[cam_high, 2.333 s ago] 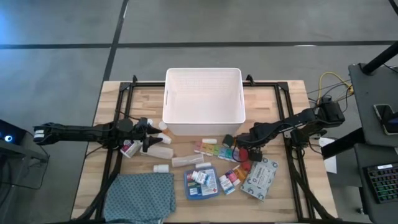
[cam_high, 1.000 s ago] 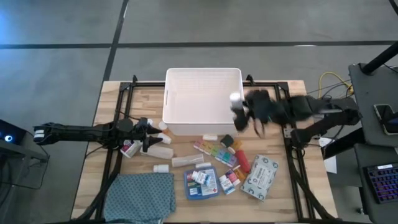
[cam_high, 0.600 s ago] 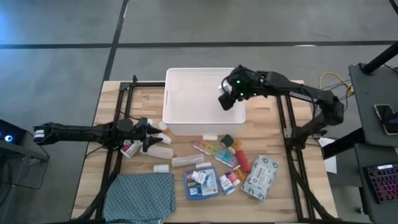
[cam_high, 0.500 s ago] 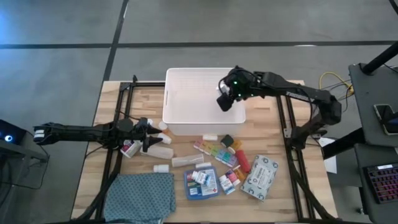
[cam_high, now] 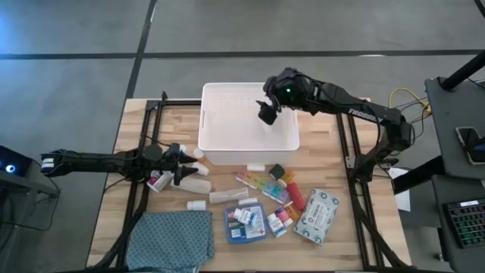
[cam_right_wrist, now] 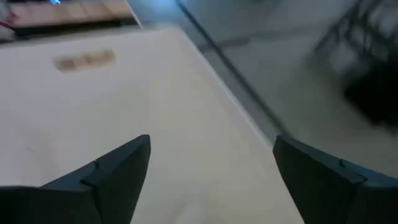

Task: Pick & place medical supplies in basket/bin
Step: Put the white medicine bottle into the bin

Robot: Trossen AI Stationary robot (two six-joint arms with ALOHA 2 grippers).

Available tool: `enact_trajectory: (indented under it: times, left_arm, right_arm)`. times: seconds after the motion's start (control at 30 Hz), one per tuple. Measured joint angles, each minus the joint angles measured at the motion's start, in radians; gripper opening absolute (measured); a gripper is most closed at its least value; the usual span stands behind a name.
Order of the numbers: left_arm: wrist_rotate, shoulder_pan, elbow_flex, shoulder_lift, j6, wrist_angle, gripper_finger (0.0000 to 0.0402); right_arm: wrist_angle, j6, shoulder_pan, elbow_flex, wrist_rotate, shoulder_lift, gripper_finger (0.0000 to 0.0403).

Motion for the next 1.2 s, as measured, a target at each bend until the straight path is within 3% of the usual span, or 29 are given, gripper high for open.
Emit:
enact_trajectory:
  times: [0.33, 0.4, 0.5, 0.6, 0.83, 0.97, 1.07, 1.2]
  left_arm:
    - [0.000, 0.000, 0.000, 0.000, -0.016, 0.000, 0.0234]
    - [0.003, 0.000, 0.002, -0.001, -0.156, 0.000, 0.0234]
    - [0.002, 0.001, 0.026, -0.004, -0.508, 0.022, 0.0234]
    - [0.005, 0.000, 0.034, -0.002, -0.665, -0.002, 0.0234]
    - [-0.007, 0.001, 0.104, -0.002, -0.710, 0.008, 0.0234]
    - [-0.007, 0.001, 0.202, -0.001, -0.586, 0.004, 0.0234]
    - [-0.028, 0.001, 0.307, -0.002, -0.452, -0.154, 0.0234]
    - [-0.141, 0.001, 0.488, 0.030, -0.356, -0.678, 0.0234]
  right_arm:
    - [0.029, -0.110, 0.003, 0.051, -0.001, 0.001, 0.0348]
    - [0.038, -0.097, 0.004, 0.051, -0.001, 0.002, 0.0345]
    - [0.044, -0.074, 0.004, 0.051, 0.000, 0.002, 0.0340]
    - [0.043, 0.005, 0.003, 0.051, 0.000, 0.002, 0.0336]
    - [0.062, 0.059, -0.001, 0.051, 0.015, 0.007, 0.0329]
    - [0.062, 0.074, -0.003, 0.050, 0.035, 0.008, 0.0329]
    - [0.062, 0.075, -0.003, 0.050, 0.037, 0.008, 0.0329]
    - [0.063, 0.071, -0.003, 0.050, 0.040, 0.008, 0.0329]
